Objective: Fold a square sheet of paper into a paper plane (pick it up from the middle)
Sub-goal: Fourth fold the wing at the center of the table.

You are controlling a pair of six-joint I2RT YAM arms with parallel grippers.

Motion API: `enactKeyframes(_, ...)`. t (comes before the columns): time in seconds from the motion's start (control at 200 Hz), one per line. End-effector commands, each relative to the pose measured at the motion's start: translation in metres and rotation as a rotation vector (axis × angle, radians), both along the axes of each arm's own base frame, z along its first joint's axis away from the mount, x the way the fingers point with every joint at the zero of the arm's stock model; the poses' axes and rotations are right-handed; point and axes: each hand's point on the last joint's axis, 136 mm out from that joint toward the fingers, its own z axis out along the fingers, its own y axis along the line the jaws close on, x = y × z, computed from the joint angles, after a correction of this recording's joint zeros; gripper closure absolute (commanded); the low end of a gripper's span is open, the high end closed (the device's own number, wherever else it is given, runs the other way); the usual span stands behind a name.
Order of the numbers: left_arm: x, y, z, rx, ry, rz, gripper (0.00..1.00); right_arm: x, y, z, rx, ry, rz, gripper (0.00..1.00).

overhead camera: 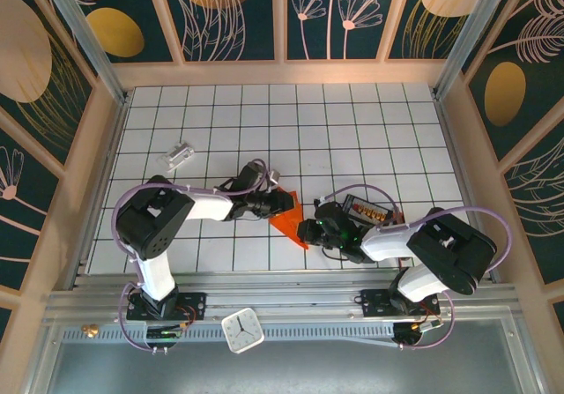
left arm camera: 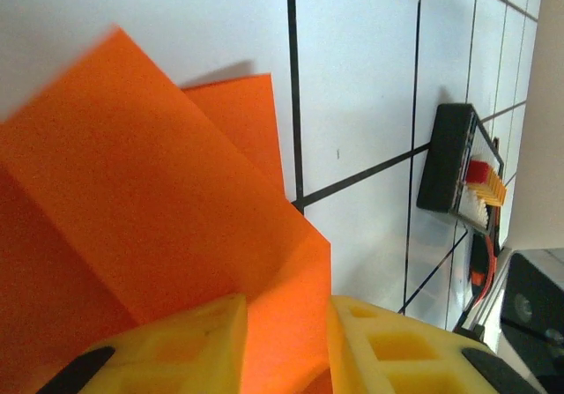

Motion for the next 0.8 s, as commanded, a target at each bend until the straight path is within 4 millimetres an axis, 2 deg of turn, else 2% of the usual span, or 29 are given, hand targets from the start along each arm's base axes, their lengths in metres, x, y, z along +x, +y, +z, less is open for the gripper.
enactKeyframes(0.0,0.0,0.005,0.014,-0.001,-0.025,0.001,0.69,-0.016,-0.017,-0.025,-0.112,0.062,0.015,0.98)
enactKeyframes(0.15,-0.003,0.003,0.028,-0.039,-0.03,-0.004,0.68,-0.015,-0.017,-0.024,-0.11,0.056,0.013,0.98)
enactKeyframes(0.235,-0.008,-0.002,0.03,-0.046,-0.032,-0.025,0.68,-0.015,-0.017,-0.024,-0.11,0.054,0.013,0.98)
enactKeyframes(0.29,-0.011,-0.008,0.036,-0.065,-0.045,-0.047,0.68,-0.014,-0.017,-0.023,-0.11,0.051,0.013,0.99)
enactKeyframes(0.39,-0.011,-0.022,0.035,-0.088,-0.036,-0.082,0.68,-0.014,-0.017,-0.024,-0.112,0.053,0.013,0.98)
enactKeyframes(0.53,-0.002,-0.035,0.035,-0.104,-0.043,-0.102,0.68,-0.014,-0.017,-0.025,-0.116,0.053,0.012,0.98)
enactKeyframes(0.661,0.004,-0.035,0.021,-0.055,-0.037,-0.106,0.68,-0.014,-0.017,-0.024,-0.116,0.053,0.012,0.98)
enactKeyframes(0.791,0.004,-0.023,0.001,0.003,-0.015,-0.071,0.69,-0.014,-0.018,-0.024,-0.118,0.053,0.009,0.98)
